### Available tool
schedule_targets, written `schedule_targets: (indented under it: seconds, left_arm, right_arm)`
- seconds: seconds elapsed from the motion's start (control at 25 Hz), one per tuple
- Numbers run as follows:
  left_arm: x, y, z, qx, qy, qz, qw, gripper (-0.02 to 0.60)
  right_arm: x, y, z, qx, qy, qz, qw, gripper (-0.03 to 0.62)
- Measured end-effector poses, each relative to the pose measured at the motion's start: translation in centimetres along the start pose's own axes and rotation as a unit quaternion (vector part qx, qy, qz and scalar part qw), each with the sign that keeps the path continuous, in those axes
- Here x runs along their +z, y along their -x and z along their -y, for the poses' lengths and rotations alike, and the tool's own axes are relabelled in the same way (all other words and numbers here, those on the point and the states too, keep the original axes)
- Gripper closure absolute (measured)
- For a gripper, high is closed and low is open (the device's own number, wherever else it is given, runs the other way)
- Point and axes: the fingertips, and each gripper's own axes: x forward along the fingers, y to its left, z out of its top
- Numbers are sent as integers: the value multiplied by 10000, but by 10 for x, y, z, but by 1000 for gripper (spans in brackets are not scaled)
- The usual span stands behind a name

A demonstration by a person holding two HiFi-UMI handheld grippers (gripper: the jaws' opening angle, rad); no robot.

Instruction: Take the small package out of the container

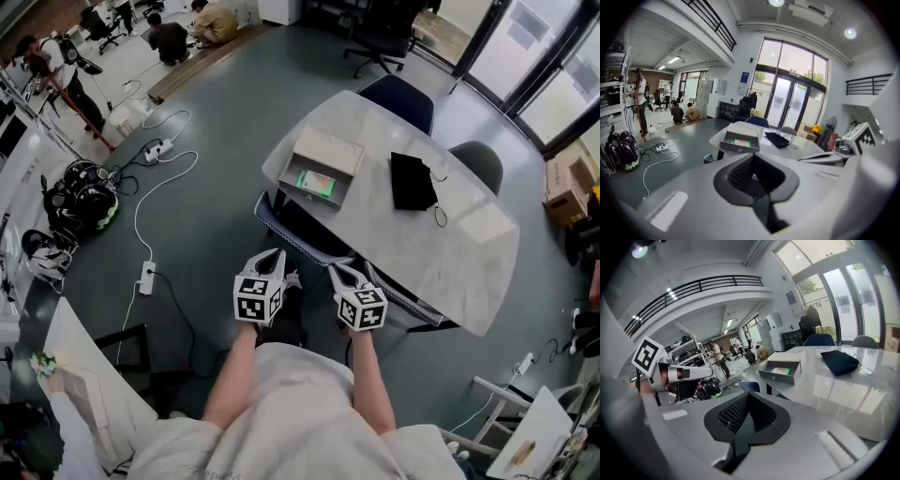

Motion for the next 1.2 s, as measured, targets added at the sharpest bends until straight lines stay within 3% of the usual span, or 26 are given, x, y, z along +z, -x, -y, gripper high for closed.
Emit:
schedule_targets:
  seconds: [0.24, 0.84, 1.2]
  left_arm:
    - [13, -39, -16, 26, 46, -100, 9999, 528]
    - [107, -151, -69, 55, 87, -37, 9999, 528]
    - [113, -194, -97, -199, 107, -86, 9997, 528]
  right_arm:
    - [20, -17, 35, 29, -167, -16, 9999, 595]
    - [95, -109, 93, 8, 267, -627, 9977, 595]
    - [131, -165, 113, 110, 522, -774, 9956, 595]
